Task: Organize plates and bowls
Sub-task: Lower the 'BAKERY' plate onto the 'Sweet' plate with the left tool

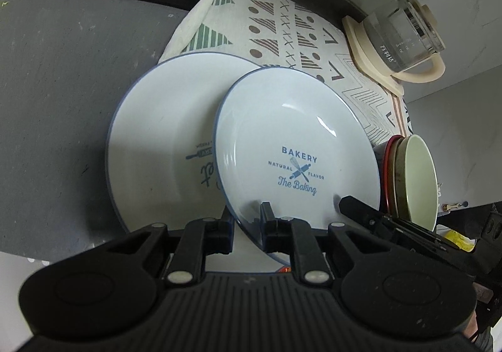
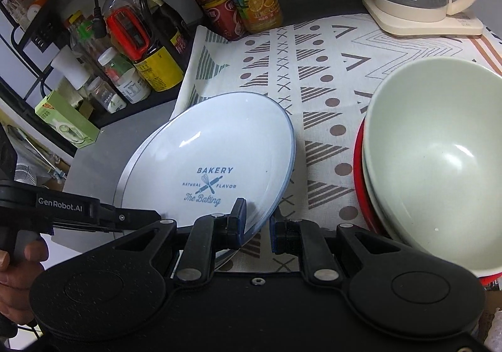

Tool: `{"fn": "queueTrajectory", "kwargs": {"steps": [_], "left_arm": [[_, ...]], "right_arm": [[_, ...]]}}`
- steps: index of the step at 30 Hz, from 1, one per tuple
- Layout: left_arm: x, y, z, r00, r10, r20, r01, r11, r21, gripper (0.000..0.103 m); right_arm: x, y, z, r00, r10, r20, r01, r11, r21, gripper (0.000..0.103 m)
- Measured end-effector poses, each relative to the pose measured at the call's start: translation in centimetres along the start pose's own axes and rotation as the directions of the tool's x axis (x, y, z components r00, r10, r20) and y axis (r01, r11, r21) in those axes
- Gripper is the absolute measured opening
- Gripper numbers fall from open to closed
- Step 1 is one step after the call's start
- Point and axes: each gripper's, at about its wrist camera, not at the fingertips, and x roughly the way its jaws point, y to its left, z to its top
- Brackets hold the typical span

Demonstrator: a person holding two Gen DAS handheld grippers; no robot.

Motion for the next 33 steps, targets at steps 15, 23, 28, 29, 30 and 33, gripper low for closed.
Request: {"fn": "queueTrajectory", "kwargs": {"steps": [15, 23, 28, 29, 30, 33], "left_arm": [[0.8, 2.3, -0.8, 0.998, 0.005, -0.058, -0.010, 0.995, -0.098, 0.020], [1.2, 3.1, -0.7, 0.998, 0.011, -0.067, -0.020, 0.991, -0.132, 0.021], [1.2, 2.8, -0.5, 0.997, 0.030, -0.066, -0.038, 0.992, -0.117, 0.021], [1.2, 2.7, -0.4, 0.997, 0.042, -0.067, -0.049, 0.993, -0.108, 0.021], [1.2, 2.5, -0.3, 0.996, 0.052, -0.067, -0.058, 0.993, -0.102, 0.021], [0.5, 2.5, -0.2, 0.994, 0.102, -0.043, -0.106, 0.990, -0.090, 0.021]], "right_arm": [[1.8, 1.6, 0.1, 0.998, -0.039, -0.052, 0.037, 0.999, -0.026, 0.013], [2.6, 2.3, 0.1, 0.995, -0.072, -0.071, 0.068, 0.996, -0.050, 0.013], [2.8, 2.3, 0.3, 0.995, -0.072, -0.074, 0.069, 0.997, -0.040, 0.013], [2.8, 2.2, 0.4, 0.995, -0.073, -0.074, 0.070, 0.997, -0.039, 0.012], [2.9, 2.2, 0.5, 0.994, -0.075, -0.074, 0.073, 0.997, -0.037, 0.012], [3.1, 2.0, 0.6, 0.995, -0.073, -0.073, 0.072, 0.997, -0.022, 0.012]]}}
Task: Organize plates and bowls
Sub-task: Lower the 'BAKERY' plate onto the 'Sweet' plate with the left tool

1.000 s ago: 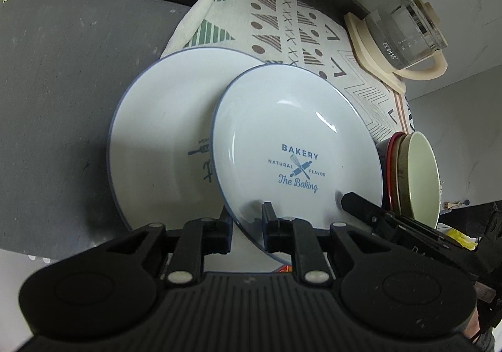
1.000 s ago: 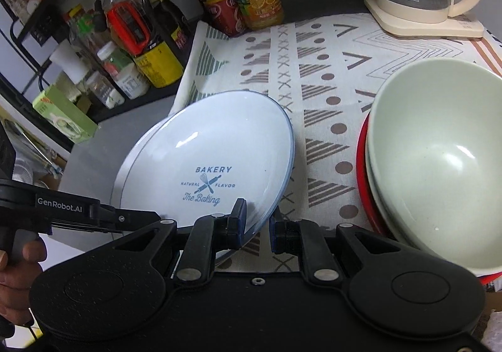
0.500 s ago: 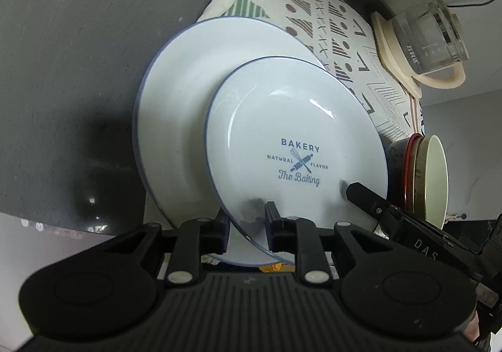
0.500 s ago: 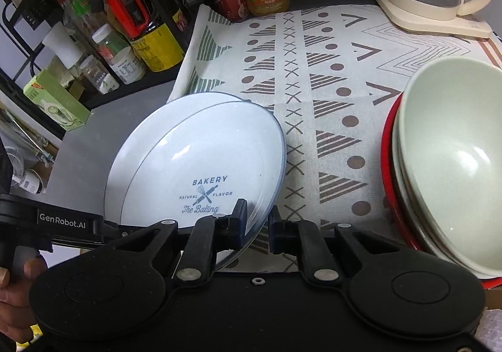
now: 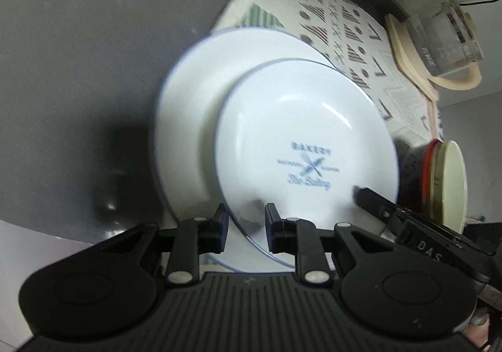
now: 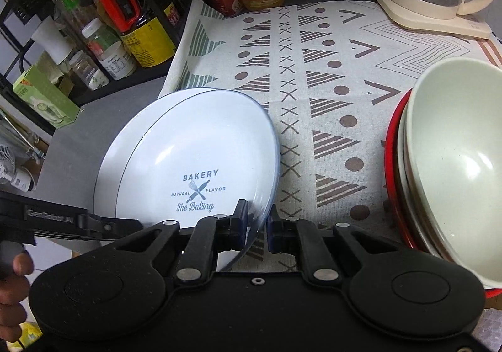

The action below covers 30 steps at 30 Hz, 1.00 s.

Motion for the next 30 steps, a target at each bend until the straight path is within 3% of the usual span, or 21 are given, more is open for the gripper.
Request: {"fn": "queueTrajectory", "kwargs": {"steps": [4, 10, 14, 20, 30], "left_arm": [[-1.5, 0.1, 0.2, 0.999, 0.010, 0.033, -0.010, 1.000, 0.018, 0.023], [-3.2, 0.2, 0.6, 0.993, 0.066, 0.103, -0.070, 0.997, 0.041, 0.048], [-3.2, 0.6, 1.0, 0.992, 0.041, 0.117, -0.044, 0.999, 0.020, 0.048], [-4.5, 0.9, 1.6, 0.981, 0.093, 0.167, -0.096, 0.995, 0.007, 0.049], [-2.2, 2.0, 2.2, 0.987, 0.094, 0.129, -0.095, 0.995, 0.001, 0.049]], "right_arm": [[0.3, 0.0, 0.0, 1.000, 0.001, -0.001, -0.001, 1.000, 0.013, 0.012], [0.7, 0.1, 0.2, 1.000, -0.007, -0.011, 0.008, 1.000, 0.015, 0.014], [1.0, 0.3, 0.4, 1.000, -0.016, -0.019, 0.016, 1.000, 0.004, 0.015], [1.5, 0.6, 0.6, 0.999, -0.029, -0.029, 0.029, 1.000, -0.003, 0.018], [2.0, 0.6, 0.8, 0.999, -0.036, -0.037, 0.036, 0.999, -0.002, 0.021]]}}
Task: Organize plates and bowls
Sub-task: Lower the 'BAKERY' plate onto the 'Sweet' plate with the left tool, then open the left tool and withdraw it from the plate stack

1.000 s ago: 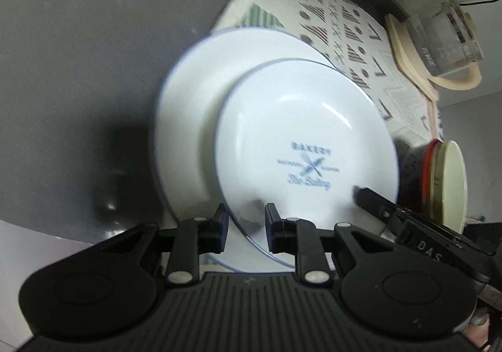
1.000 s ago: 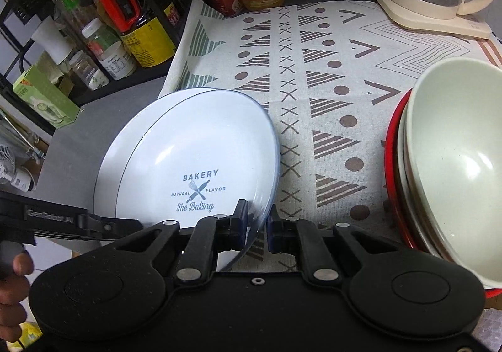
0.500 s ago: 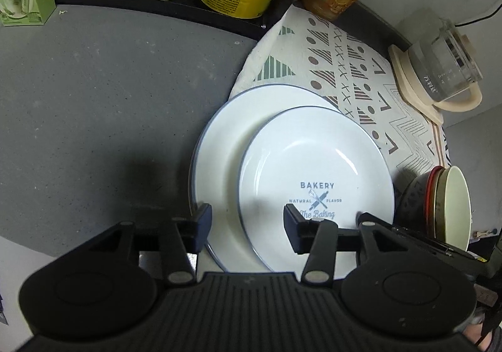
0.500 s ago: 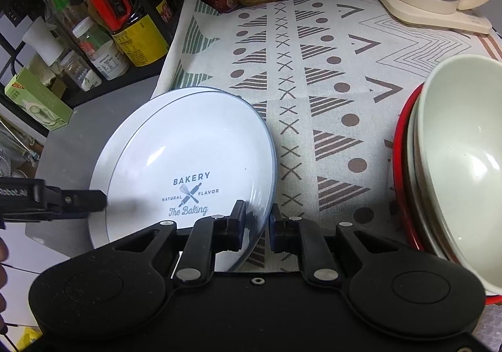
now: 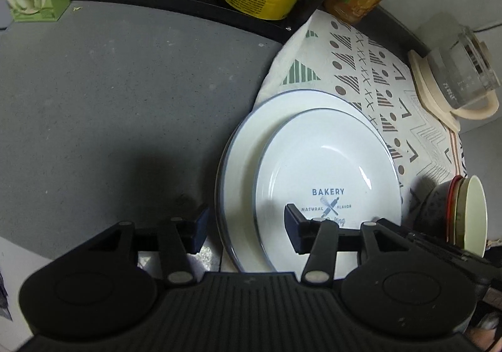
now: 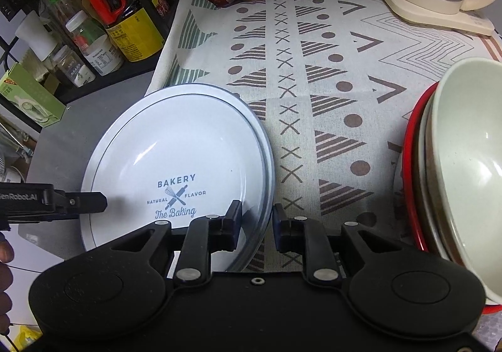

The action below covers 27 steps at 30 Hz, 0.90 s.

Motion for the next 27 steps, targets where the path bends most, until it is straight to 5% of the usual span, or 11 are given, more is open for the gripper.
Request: {"fn": "queueTrajectory", "kwargs": {"steps": [13, 17, 20, 27], "left_arm": [[0.8, 1.6, 0.7, 1.000, 0.010, 0.003, -0.010, 1.000, -0.023, 0.045], [0.8, 1.2, 1.4, 0.999, 0.029, 0.019, -0.029, 1.000, 0.001, 0.047], [0.4, 0.6, 2.0, 0.998, 0.053, 0.025, -0.054, 0.998, 0.028, 0.052], [-0.5, -0.9, 2.9, 0.997, 0.065, 0.035, -0.069, 0.993, 0.097, 0.082]], "right_arm": [[-0.1, 0.6, 0.3, 1.000, -0.018, -0.001, 0.018, 1.000, 0.002, 0.027], [-1.5, 0.8, 0.9, 0.999, -0.010, 0.049, 0.011, 1.000, -0.005, 0.048], [-2.6, 0.9, 1.3, 0.997, -0.007, 0.078, 0.007, 1.000, -0.001, 0.053], [-4.3, 1.1, 2.2, 0.988, 0.019, 0.155, -0.016, 1.000, -0.023, 0.086]]}}
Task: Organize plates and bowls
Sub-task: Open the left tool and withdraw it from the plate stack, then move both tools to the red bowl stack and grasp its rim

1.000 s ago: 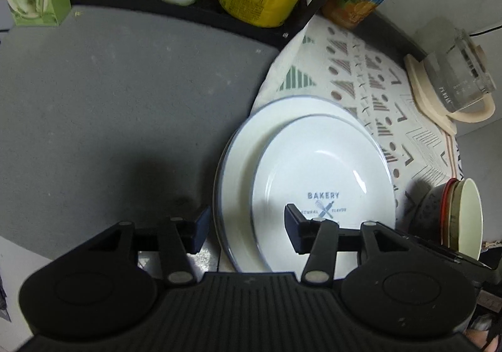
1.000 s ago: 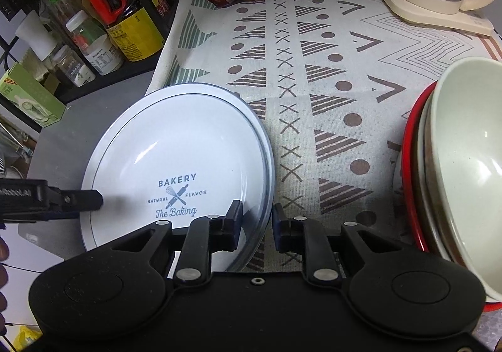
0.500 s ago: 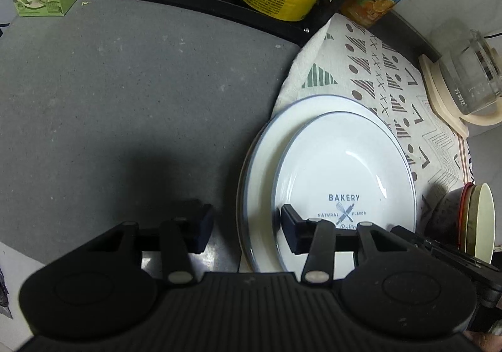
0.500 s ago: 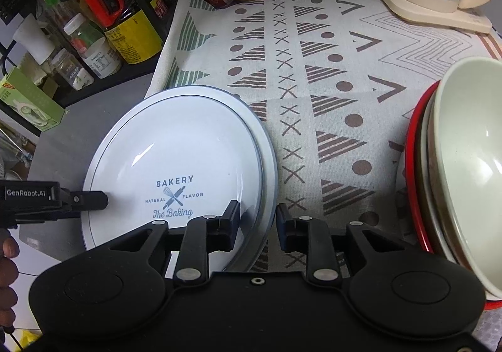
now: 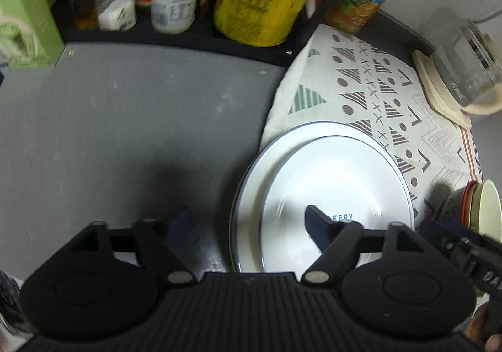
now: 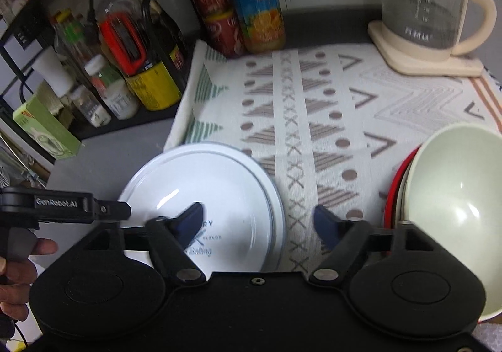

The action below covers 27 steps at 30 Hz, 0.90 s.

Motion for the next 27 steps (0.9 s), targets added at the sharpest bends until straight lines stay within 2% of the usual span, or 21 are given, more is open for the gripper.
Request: {"fn": "queueTrajectory", "kwargs": {"steps": [4, 14, 17, 21, 27], "left_arm": [[-0.4, -0.3, 0.0, 1.000, 0.013, -0.003, -0.013, 1.000, -0.007, 0.082], [-2.3, -1.6, -1.2, 0.998, 0.051, 0.029, -0.049, 0.996, -0.070, 0.083], [-2.8, -2.3, -1.7, 0.998, 0.048, 0.036, -0.045, 0.996, -0.083, 0.087], [-3.5, -3.2, -2.1, 0.997, 0.068, 0.043, -0.063, 0.993, -0.104, 0.088], [-4.9, -5.4, -3.3, 0.996, 0.056, 0.073, -0.050, 0.996, -0.074, 0.089]], "right_arm": [[-0.4, 0.4, 0.3, 1.000, 0.022, 0.009, -0.022, 0.999, -0.033, 0.096], [-4.1, -0.8, 1.2, 0.994, 0.087, 0.063, -0.081, 0.992, -0.095, 0.102], [-5.4, -1.9, 1.7, 0.991, 0.111, 0.071, -0.107, 0.992, -0.065, 0.102], [-6.7, -2.9, 1.7, 0.989, 0.119, 0.091, -0.111, 0.991, -0.079, 0.103], [-8.5, -4.9, 1.6, 0.985, 0.119, 0.127, -0.111, 0.991, -0.069, 0.103]]}}
